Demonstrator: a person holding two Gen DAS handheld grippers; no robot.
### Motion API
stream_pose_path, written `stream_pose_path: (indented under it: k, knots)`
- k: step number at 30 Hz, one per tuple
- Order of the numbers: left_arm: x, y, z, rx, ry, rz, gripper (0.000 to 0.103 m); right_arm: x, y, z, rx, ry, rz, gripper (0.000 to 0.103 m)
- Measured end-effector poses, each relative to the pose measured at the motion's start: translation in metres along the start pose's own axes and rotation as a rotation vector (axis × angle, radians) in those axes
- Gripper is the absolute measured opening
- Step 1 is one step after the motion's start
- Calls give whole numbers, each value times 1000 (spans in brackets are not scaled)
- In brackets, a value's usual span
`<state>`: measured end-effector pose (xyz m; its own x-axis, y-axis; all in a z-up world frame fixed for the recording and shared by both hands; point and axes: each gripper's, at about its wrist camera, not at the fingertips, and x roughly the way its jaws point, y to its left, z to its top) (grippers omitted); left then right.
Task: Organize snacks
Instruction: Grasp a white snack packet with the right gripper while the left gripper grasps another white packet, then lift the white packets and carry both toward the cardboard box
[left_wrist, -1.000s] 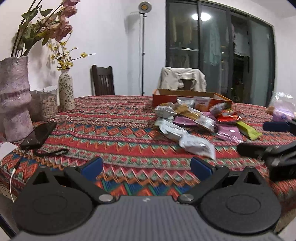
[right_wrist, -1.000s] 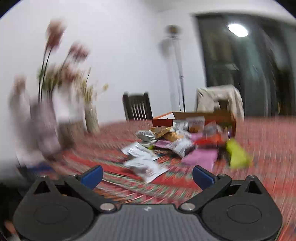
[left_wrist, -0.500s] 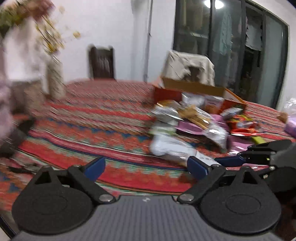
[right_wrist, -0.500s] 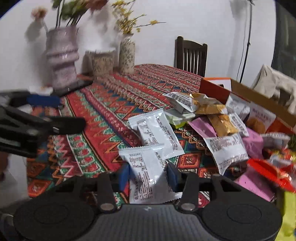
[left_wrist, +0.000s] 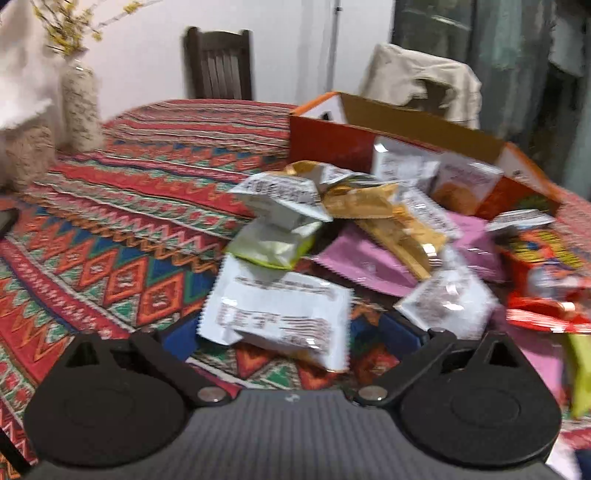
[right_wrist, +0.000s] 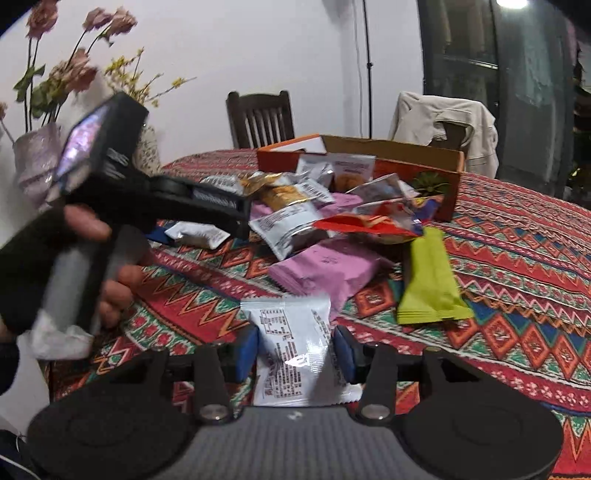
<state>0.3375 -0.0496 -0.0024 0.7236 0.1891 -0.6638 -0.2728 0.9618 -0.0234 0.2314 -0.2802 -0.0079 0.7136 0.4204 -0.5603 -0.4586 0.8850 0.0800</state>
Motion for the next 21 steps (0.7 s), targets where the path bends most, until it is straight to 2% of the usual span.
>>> stream_pose_path:
  k: [2,3,6,8,10,11,12,14,16,18,21]
  knots:
    - [-8,1,-6,10,-63,43,63,0,-6,0,-16,2,-17,45]
    - [-14,4,-9,5,-66,44,57,0,-7,0,-23,1,-21,45]
    - [-29,18,-19,-7,-67,6,50,-3,-14,-3,-17,1,-5,45]
    - [-45,25,-29,31,-42,-63,50,-5,-14,-5,-18,3,6,44]
    - [-66,29,-43,162,-17,-197,52,-8,-11,-7,-28,4,6,44]
    - [-75,31,-50,223,-10,-253,58,-11,-9,-7,-28,3,12,43]
    - [-85,35,-58,289,-3,-287,73,-13,-9,-8,-23,2,19,43]
    - [-98,38,-68,386,-17,-272,89,-17,-7,-11,-18,-6,18,43]
    - [-109,41,-72,439,-65,-247,92,-18,-7,-15,-11,-8,2,44]
    - [-111,41,-73,443,-81,-271,100,-19,-4,-17,-10,-11,-9,46]
    - [-107,35,-74,438,-33,-281,100,-20,-3,-19,-5,-14,-10,58]
